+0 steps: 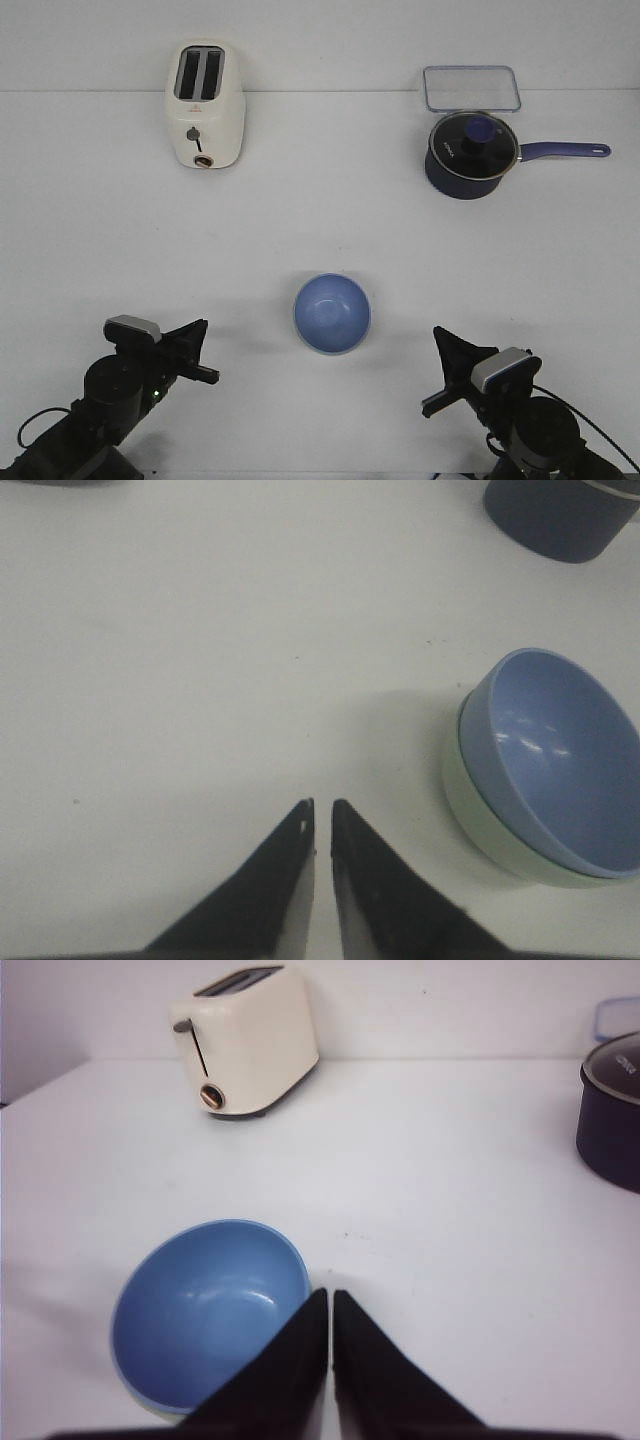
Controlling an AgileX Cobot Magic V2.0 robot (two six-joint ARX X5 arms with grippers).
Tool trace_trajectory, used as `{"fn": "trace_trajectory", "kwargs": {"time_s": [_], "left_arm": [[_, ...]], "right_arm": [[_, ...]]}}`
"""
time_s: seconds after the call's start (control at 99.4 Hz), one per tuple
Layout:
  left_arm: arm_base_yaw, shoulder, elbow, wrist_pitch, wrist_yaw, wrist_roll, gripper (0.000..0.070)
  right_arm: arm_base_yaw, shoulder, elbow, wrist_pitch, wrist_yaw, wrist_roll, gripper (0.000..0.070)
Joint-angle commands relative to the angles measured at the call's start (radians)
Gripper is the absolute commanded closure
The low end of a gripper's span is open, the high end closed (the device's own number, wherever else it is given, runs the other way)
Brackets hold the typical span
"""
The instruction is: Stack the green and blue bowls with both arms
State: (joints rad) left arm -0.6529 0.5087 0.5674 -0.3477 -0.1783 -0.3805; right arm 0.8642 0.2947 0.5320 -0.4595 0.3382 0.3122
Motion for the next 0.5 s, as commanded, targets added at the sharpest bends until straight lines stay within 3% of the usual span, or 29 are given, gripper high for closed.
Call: {"fn": "trace_trajectory", "kwargs": {"time_s": [0.0, 0.282, 0.403, 0.493], "left_arm": [[-0.008, -0.003, 0.011, 0.013, -0.001, 0.001, 0.0684], [-0.008, -0.046, 0.011, 0.01, -0.001, 0.01, 0.0685], [0.054, -0.093, -0.008, 0.024, -0.053, 0.209, 0.0685], [0.166, -0.153, -0.106, 0.159, -0.03, 0.338, 0.0685]], "right_arm": [[0.012, 0.0, 0.005, 0.01, 0.003, 0.01, 0.0691], [0.012, 0.0, 0.005, 0.01, 0.003, 0.011, 0.0692], [0.012, 0.0, 0.005, 0.01, 0.003, 0.011, 0.0691], [0.012, 0.0, 0.005, 0.01, 0.003, 0.011, 0.0691]]}}
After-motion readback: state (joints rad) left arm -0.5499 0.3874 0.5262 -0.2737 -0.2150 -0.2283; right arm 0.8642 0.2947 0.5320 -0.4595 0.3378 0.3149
